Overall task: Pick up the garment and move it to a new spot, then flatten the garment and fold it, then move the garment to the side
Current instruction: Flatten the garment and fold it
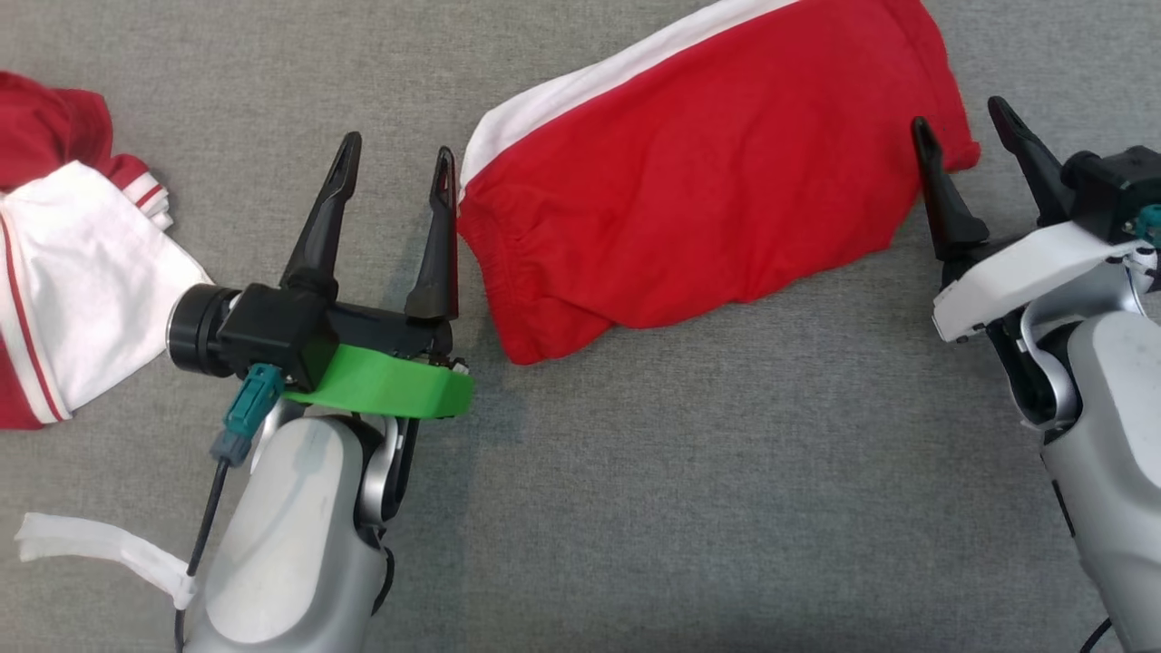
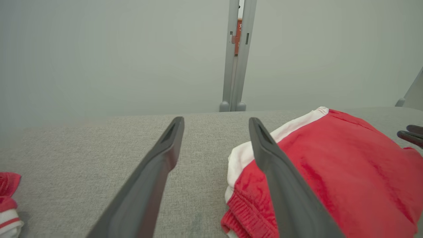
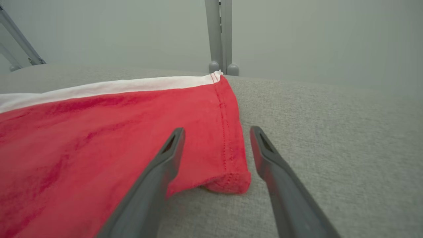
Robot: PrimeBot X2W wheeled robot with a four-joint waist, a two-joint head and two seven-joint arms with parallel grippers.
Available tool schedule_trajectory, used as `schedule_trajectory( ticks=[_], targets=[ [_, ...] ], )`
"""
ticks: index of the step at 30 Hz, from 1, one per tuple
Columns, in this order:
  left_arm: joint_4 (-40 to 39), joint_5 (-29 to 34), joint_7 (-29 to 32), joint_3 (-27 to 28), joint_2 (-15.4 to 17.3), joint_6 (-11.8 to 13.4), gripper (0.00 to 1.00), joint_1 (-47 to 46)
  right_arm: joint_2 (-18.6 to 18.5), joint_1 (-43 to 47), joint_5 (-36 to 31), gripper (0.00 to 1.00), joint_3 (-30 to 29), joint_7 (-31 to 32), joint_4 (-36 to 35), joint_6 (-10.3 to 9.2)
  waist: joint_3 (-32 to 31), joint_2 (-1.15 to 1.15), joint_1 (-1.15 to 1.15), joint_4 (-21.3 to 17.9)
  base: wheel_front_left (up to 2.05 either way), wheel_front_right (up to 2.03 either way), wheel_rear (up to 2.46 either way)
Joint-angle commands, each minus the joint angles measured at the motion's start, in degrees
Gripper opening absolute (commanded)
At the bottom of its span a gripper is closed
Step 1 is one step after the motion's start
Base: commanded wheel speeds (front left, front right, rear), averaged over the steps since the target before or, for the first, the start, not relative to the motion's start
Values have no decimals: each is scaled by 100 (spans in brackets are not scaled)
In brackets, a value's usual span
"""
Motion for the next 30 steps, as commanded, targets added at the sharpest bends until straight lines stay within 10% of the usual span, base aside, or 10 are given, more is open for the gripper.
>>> schedule_trajectory(
  ticks=[1, 12, 13, 15, 30],
  targets=[
    [8, 15, -19, -8, -21, -18, 100, -102, -80, -161, 72, 100, 65, 45, 163, -8, 192, 0, 0, 215, 0, 0, 0],
    [54, -33, -19, -92, -67, -16, 100, -154, -186, -900, 471, 100, 570, 593, 1477, -6, 175, 0, 0, 298, 0, 0, 0],
    [64, -33, -19, -88, -69, -15, 100, -141, -169, -924, 550, 42, 644, 684, 1523, -4, 154, 0, 0, 285, 0, 0, 0],
    [84, -26, -19, -74, -71, -14, 100, -107, -165, -968, 699, 0, 769, 713, 1542, -4, 111, 0, 0, 260, 0, 0, 0],
    [149, 120, -18, 210, -23, 15, 100, 458, 27, 463, 1152, 0, 216, -574, 987, -8, -510, 0, 0, -105, 0, 0, 0]
  ],
)
